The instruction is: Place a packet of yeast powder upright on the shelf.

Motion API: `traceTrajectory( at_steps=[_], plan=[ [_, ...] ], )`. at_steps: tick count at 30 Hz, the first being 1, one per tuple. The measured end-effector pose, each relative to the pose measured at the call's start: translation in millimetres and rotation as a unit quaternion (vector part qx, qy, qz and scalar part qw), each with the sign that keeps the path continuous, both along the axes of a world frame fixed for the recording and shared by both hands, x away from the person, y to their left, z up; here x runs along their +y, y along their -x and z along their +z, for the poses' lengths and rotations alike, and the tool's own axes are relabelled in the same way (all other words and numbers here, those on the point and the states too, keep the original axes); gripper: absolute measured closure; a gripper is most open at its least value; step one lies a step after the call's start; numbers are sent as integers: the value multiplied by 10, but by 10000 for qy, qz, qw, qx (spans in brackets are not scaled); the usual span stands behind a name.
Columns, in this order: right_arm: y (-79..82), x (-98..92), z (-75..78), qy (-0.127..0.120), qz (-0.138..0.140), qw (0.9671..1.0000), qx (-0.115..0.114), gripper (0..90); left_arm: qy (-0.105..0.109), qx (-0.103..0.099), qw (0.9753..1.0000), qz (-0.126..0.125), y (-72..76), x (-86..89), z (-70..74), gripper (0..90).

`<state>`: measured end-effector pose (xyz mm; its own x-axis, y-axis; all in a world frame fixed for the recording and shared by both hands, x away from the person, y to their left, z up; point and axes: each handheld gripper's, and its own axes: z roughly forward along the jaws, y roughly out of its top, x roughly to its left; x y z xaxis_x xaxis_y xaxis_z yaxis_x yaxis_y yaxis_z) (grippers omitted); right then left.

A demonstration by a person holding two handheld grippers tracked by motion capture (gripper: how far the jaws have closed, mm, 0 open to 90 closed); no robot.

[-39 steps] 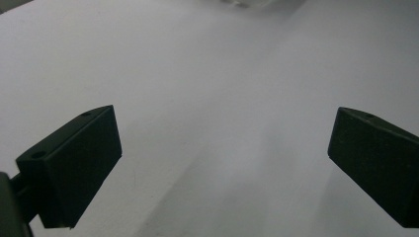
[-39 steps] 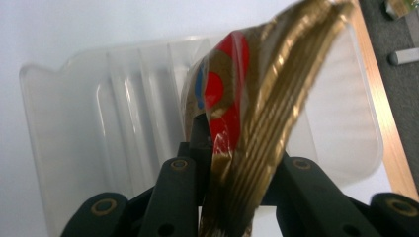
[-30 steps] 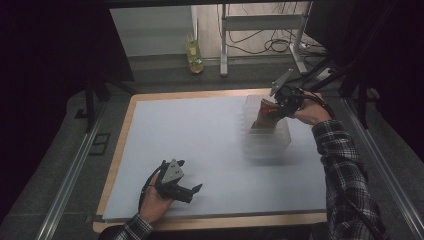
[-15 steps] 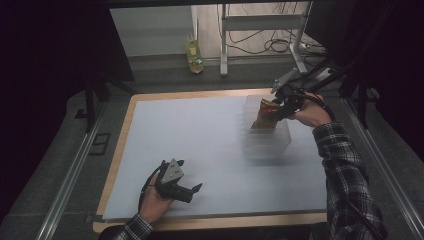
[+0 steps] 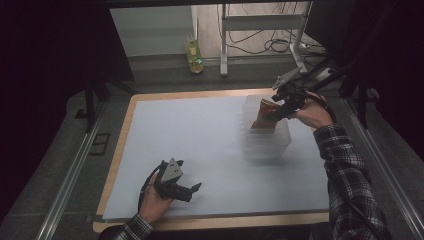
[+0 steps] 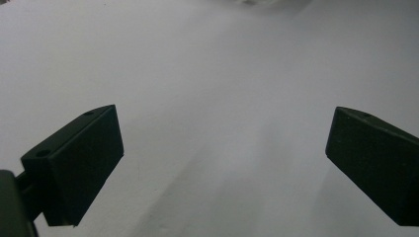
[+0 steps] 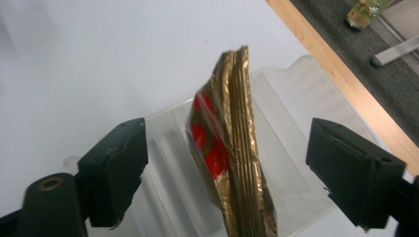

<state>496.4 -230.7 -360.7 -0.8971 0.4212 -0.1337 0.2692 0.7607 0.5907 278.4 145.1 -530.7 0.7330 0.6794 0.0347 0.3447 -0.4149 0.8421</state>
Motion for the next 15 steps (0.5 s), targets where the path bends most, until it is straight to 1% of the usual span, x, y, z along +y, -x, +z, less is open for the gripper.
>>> traceTrajectory(
  at_steps=[1, 4, 5, 7, 10, 12, 13, 15],
  plan=[
    [21, 2, 18, -40, 4, 10000, -44, 134, 7, -4, 10000, 0, 0, -1, 0, 13],
    [43, 4, 39, -86, 2, 9999, -72, 129, 1, -6, 10000, -6, 1, -5, -2, 13],
    [74, 6, 63, -199, 11, 9998, -61, 119, -8, -3, 10000, -8, 3, -9, -2, 12],
    [100, 7, 87, -233, -38, 9997, -106, 109, -10, 1, 10000, -7, 4, -11, -2, 12],
    [139, 4, 124, -311, -51, 9995, -92, 103, -1, 48, 10000, -15, 2, -9, 4, 13],
    [151, 0, 138, -332, -34, 9994, -102, 102, 33, 78, 10000, -4, 1, -5, 6, 14],
    [179, -7, 166, -380, -86, 9992, -114, 100, 60, 95, 9999, -4, -1, -2, 7, 14],
    [204, -20, 189, -494, -63, 9987, -82, 97, 129, 122, 9998, 0, -2, 3, 10, 13]
  ],
)
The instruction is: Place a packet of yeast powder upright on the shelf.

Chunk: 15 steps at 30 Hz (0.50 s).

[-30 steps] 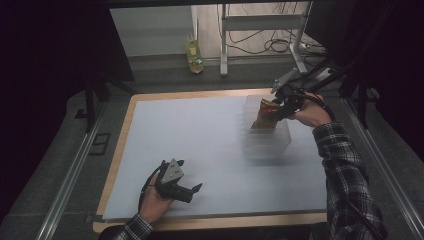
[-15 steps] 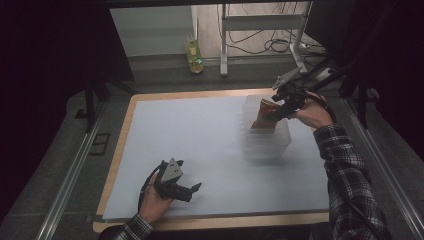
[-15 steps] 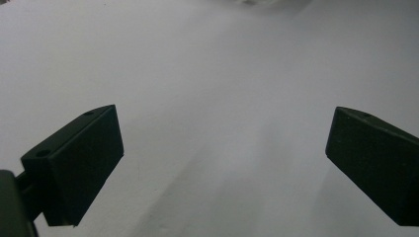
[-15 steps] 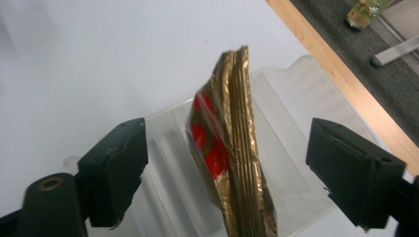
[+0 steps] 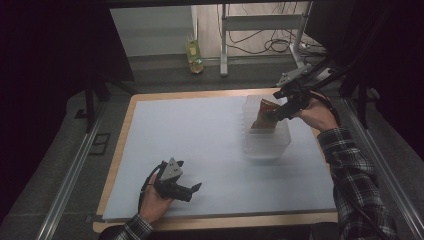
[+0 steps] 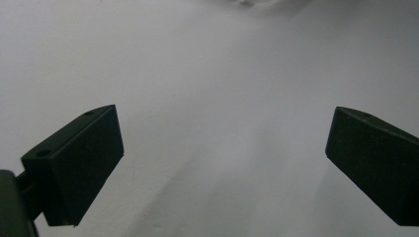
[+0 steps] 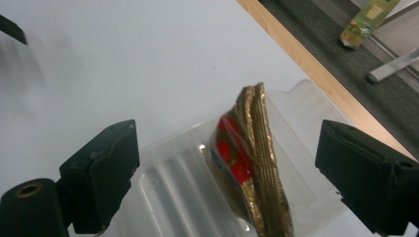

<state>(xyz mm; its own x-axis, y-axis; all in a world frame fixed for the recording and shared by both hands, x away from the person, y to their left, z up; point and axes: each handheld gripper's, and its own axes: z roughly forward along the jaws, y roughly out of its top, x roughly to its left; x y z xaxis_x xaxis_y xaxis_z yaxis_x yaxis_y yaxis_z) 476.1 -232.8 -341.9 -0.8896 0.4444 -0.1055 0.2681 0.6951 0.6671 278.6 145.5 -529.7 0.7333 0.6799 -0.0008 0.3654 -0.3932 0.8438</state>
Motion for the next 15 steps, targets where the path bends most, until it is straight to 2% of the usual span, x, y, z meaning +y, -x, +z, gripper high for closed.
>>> traceTrajectory(
  at_steps=[15],
  plan=[
    [145, 4, 7, -74, -27, 10000, 34, 78, 163, 18, 9999, 8, 1, 22, 15, 6]
  ],
)
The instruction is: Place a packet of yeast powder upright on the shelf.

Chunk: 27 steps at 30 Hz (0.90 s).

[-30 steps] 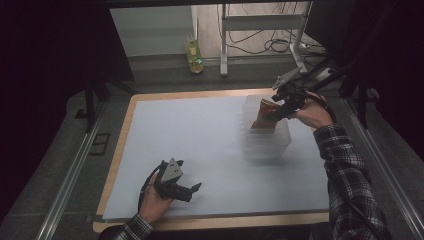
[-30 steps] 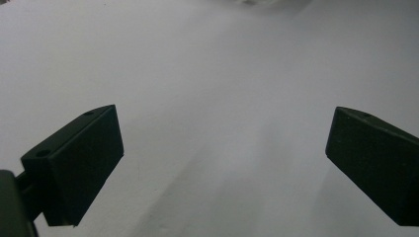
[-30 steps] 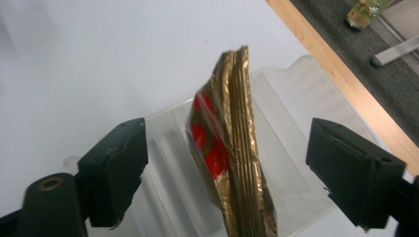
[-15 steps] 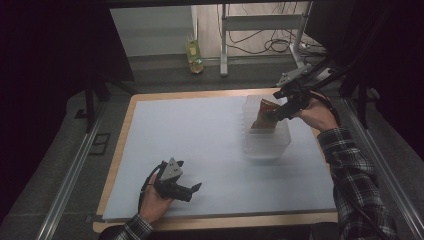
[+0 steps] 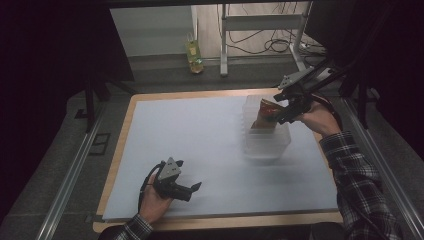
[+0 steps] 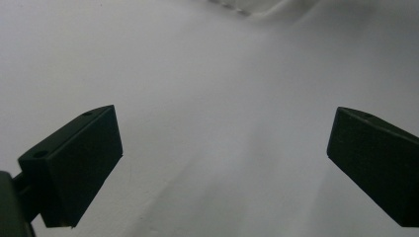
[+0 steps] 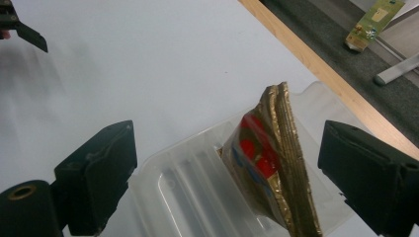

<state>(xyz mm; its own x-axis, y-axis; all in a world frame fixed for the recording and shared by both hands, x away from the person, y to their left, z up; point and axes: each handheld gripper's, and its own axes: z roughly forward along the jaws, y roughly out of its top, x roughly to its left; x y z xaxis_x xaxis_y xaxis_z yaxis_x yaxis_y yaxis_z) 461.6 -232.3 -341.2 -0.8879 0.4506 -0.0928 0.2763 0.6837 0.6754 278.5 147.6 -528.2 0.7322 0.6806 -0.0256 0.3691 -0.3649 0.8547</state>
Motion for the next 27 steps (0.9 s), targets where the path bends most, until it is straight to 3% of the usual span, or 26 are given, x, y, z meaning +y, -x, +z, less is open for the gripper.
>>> traceTrajectory(
  at_steps=[27],
  plan=[
    [337, 3, -102, -93, 62, 9999, 12, 22, -65, -50, 10000, 10, 9, -9, -5, 6]
  ],
)
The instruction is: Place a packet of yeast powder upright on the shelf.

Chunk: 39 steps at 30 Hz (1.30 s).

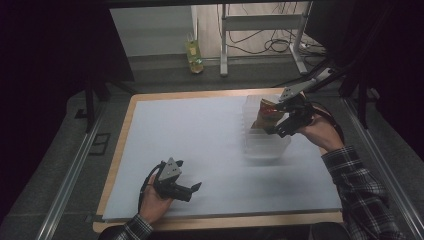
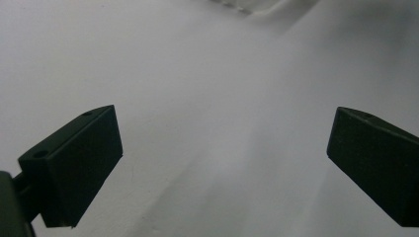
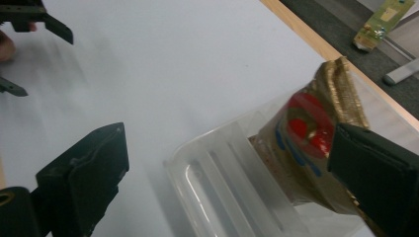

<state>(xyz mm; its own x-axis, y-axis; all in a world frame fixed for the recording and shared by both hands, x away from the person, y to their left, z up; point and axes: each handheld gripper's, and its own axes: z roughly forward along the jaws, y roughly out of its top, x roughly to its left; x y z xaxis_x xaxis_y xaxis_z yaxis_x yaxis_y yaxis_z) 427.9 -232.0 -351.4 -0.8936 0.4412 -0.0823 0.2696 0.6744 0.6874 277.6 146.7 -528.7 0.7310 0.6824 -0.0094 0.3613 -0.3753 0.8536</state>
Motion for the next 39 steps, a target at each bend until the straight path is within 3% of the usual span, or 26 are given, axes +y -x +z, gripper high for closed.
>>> traceTrajectory(
  at_steps=[16, 25, 39],
  plan=[
    [253, -21, -159, -97, -65, 9999, -93, 6, -74, -17, 10000, 4, 2, -9, -5, 7],
    [364, -30, -194, -65, -88, 9998, -166, 7, -98, -25, 9999, 0, 2, -11, -5, 8],
    [539, -93, -252, -221, -138, 9995, -156, 8, -109, -15, 9999, 2, 1, -14, -9, 8]
  ],
)
